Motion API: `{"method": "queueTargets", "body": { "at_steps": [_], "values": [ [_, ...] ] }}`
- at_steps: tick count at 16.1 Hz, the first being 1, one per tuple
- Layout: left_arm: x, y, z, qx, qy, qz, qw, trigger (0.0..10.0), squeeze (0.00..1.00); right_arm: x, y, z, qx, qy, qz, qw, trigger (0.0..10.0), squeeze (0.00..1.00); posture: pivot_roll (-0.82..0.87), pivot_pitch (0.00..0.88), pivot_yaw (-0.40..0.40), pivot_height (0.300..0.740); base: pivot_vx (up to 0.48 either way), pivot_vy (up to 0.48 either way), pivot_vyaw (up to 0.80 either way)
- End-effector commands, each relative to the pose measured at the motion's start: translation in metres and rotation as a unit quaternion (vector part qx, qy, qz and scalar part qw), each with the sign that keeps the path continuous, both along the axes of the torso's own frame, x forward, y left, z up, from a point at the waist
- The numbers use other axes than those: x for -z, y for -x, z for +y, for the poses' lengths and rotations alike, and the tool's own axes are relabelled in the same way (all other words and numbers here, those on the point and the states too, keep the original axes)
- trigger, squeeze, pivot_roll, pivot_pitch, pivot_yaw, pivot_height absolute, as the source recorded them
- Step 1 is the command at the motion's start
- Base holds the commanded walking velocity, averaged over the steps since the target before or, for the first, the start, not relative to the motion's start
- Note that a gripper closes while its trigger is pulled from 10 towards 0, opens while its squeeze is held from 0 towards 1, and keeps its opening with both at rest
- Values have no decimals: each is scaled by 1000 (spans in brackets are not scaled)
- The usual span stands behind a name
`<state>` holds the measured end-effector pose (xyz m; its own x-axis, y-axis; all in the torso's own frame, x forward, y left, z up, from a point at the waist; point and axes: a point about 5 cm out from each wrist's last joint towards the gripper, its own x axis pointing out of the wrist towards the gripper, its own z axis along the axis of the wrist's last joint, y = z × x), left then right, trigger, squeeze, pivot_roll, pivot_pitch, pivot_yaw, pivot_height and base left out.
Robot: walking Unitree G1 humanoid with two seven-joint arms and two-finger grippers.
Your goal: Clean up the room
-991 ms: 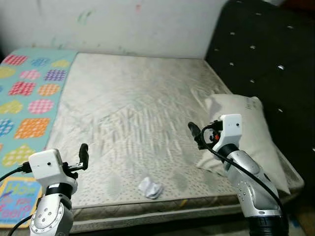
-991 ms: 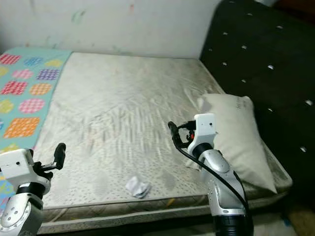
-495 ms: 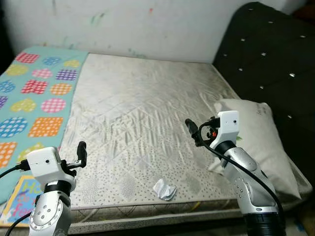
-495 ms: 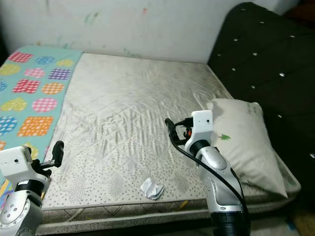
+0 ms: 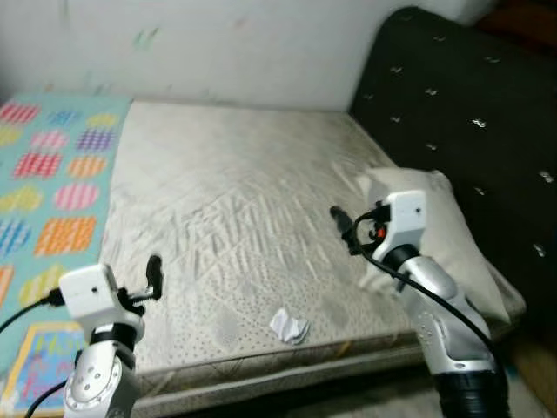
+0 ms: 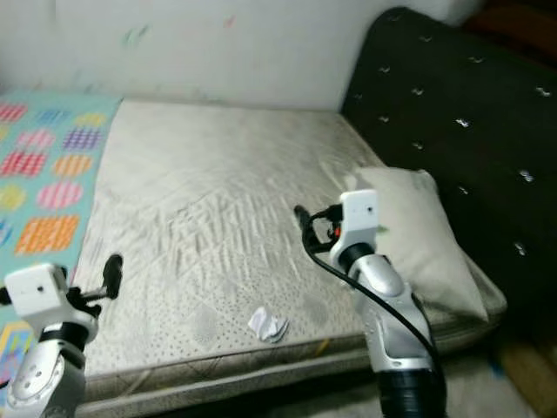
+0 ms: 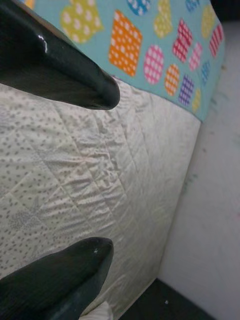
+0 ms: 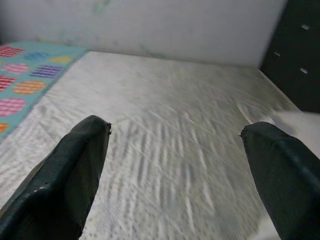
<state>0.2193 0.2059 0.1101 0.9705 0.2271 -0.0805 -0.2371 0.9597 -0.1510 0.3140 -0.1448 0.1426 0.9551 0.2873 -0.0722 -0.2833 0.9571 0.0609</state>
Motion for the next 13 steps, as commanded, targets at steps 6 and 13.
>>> {"method": "queueTargets", "body": {
  "at_steps": [6,13],
  "values": [
    [-3,-1,-2,0,-1,-6,1000,10000,0,-1,0,-3,5,5,-3,1000,10000,0,92,0,-127,740,0,214,0],
    [-3,1,0,-9,-13,-5,1000,10000,0,-5,-2,2,-13,6,-16,1000,10000,0,100,0,-124,740,0,0,61]
  ]
}}
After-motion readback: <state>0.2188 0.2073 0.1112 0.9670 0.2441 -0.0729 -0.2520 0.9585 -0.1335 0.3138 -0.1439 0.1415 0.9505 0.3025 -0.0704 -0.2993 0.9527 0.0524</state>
